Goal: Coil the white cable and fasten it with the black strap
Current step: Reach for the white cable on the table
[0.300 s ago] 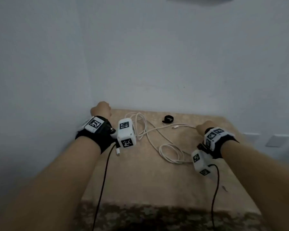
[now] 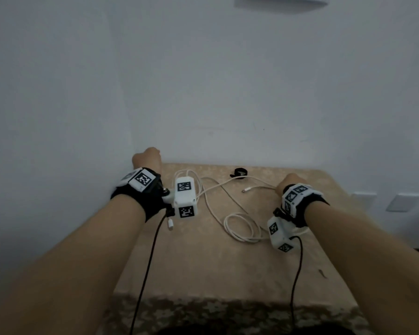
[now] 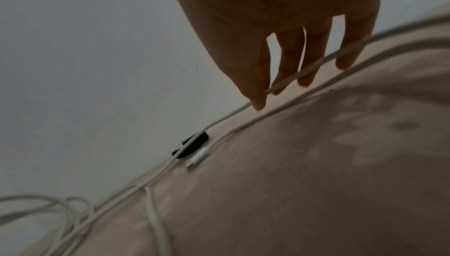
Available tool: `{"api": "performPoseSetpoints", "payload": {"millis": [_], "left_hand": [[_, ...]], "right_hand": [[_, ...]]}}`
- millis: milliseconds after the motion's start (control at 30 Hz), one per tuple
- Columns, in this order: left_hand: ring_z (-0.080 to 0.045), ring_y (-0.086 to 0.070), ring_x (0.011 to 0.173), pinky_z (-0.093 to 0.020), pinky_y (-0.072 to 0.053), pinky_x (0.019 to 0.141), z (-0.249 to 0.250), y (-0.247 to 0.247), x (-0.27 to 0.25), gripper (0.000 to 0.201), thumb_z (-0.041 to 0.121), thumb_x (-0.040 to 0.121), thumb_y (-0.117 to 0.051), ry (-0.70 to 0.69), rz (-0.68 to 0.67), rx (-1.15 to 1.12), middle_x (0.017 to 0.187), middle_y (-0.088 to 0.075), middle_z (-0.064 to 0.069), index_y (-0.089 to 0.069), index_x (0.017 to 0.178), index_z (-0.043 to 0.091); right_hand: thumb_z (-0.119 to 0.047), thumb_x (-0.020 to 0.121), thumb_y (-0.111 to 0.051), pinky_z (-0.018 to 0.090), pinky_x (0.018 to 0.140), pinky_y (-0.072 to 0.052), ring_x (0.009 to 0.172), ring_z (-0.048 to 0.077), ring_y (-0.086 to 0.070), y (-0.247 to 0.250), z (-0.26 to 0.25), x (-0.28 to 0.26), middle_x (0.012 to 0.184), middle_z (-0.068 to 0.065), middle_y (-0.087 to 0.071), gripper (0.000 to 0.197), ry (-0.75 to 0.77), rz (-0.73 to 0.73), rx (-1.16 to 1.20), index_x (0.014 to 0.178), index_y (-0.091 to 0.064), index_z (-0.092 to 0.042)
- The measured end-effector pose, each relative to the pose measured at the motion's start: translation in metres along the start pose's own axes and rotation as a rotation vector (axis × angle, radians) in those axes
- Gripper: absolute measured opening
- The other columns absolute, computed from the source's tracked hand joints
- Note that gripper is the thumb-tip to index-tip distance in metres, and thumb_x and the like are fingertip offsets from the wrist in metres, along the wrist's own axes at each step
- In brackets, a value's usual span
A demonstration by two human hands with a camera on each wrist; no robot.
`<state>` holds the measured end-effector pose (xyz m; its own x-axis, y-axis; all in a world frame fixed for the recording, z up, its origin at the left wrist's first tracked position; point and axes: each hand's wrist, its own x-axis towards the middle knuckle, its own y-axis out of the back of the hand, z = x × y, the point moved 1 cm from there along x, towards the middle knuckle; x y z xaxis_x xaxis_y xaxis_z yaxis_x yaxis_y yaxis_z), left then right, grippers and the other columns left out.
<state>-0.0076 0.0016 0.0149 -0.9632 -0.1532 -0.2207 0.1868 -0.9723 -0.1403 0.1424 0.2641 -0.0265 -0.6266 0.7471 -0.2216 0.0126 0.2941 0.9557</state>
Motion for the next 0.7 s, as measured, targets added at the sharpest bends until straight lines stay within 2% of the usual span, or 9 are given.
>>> {"api": "performPoseSetpoints", "payload": {"millis": [100,167,267,300,367,433,500,600,700], "left_hand": [[-0.019,-0.05,0.08,-0.029,-0.037,0.079,0.017,0.002,-0.016,0.009,0.009,0.092,-0.045,-0.066,-0.049,0.043,0.073,-0.047,0.002,-0.051,0.086,0.011],[-0.016,-0.049,0.072,-0.029,-0.036,0.079,0.027,0.002,-0.028,0.023,0.009,0.094,-0.046,-0.097,-0.043,0.054,0.072,-0.047,0.003,-0.046,0.071,0.014],[-0.018,-0.05,0.078,-0.029,-0.037,0.075,0.032,-0.006,-0.042,0.028,0.008,0.095,-0.047,-0.108,-0.034,0.043,0.072,-0.049,0.001,-0.048,0.067,0.011],[-0.018,-0.05,0.078,-0.028,-0.038,0.07,0.029,-0.012,-0.048,0.024,0.009,0.095,-0.046,-0.11,-0.057,0.05,0.072,-0.05,0.002,-0.054,0.072,0.009],[-0.015,-0.049,0.069,-0.024,-0.035,0.059,0.022,-0.029,-0.058,0.021,0.01,0.095,-0.045,-0.118,-0.095,0.063,0.073,-0.051,0.003,-0.064,0.099,0.001],[-0.013,-0.045,0.06,-0.023,-0.033,0.057,0.015,-0.049,-0.067,0.028,0.007,0.094,-0.044,-0.101,-0.12,0.047,0.08,-0.058,0.0,-0.062,0.113,-0.001],[-0.012,-0.047,0.06,-0.024,-0.034,0.057,0.003,-0.07,-0.071,0.025,0.006,0.093,-0.044,-0.077,-0.162,0.059,0.086,-0.061,0.0,-0.064,0.107,0.003],[-0.011,-0.048,0.06,-0.024,-0.035,0.056,-0.019,-0.095,-0.067,0.013,0.008,0.092,-0.047,-0.023,-0.236,0.118,0.074,-0.056,0.003,-0.06,0.09,0.011],[-0.011,-0.047,0.059,-0.025,-0.034,0.057,-0.039,-0.109,-0.056,0.022,0.008,0.092,-0.049,0.025,-0.28,0.152,0.072,-0.055,0.002,-0.054,0.071,0.012]], "right_hand": [[-0.007,0.093,-0.052,0.045,0.083,-0.042,0.066,0.022,-0.041,0.008,-0.008,-0.003,0.066,0.008,-0.024,0.035,0.077,-0.001,-0.075,0.063,-0.034,-0.011],[-0.006,0.092,-0.054,0.045,0.092,-0.047,0.065,0.023,-0.045,0.012,-0.007,-0.008,0.07,0.012,-0.039,0.01,0.109,-0.036,-0.067,0.081,-0.052,-0.005],[-0.01,0.085,-0.063,0.045,0.093,-0.05,0.096,0.035,-0.061,-0.001,0.014,0.012,0.107,0.018,-0.062,0.031,0.151,-0.024,0.029,0.113,-0.062,0.002],[-0.011,0.084,-0.064,0.043,0.092,-0.05,0.102,0.035,-0.061,-0.004,0.022,0.022,0.109,0.015,-0.062,0.024,0.142,-0.029,0.038,0.106,-0.064,0.0],[-0.009,0.083,-0.063,0.045,0.09,-0.052,0.09,0.033,-0.062,-0.009,0.042,0.03,0.086,0.011,-0.057,0.01,0.084,-0.034,0.07,0.075,-0.059,-0.006],[-0.008,0.084,-0.062,0.039,0.084,-0.053,0.078,0.028,-0.052,-0.007,0.055,0.027,0.07,0.005,-0.042,0.031,0.052,-0.027,0.147,0.06,-0.044,-0.014],[-0.009,0.087,-0.059,0.032,0.073,-0.051,0.071,0.025,-0.048,0.0,0.062,0.022,0.067,0.002,-0.039,0.03,0.009,-0.014,0.255,0.063,-0.044,-0.017],[-0.011,0.089,-0.057,0.024,0.049,-0.037,0.053,0.022,-0.045,0.002,0.064,0.028,0.063,0.005,-0.045,0.023,0.002,-0.047,0.26,0.067,-0.048,-0.009],[-0.015,0.086,-0.06,0.026,0.052,-0.036,0.052,0.022,-0.046,-0.001,0.058,0.044,0.057,0.007,-0.048,0.024,0.015,0.01,0.266,0.065,-0.051,-0.007]]}}
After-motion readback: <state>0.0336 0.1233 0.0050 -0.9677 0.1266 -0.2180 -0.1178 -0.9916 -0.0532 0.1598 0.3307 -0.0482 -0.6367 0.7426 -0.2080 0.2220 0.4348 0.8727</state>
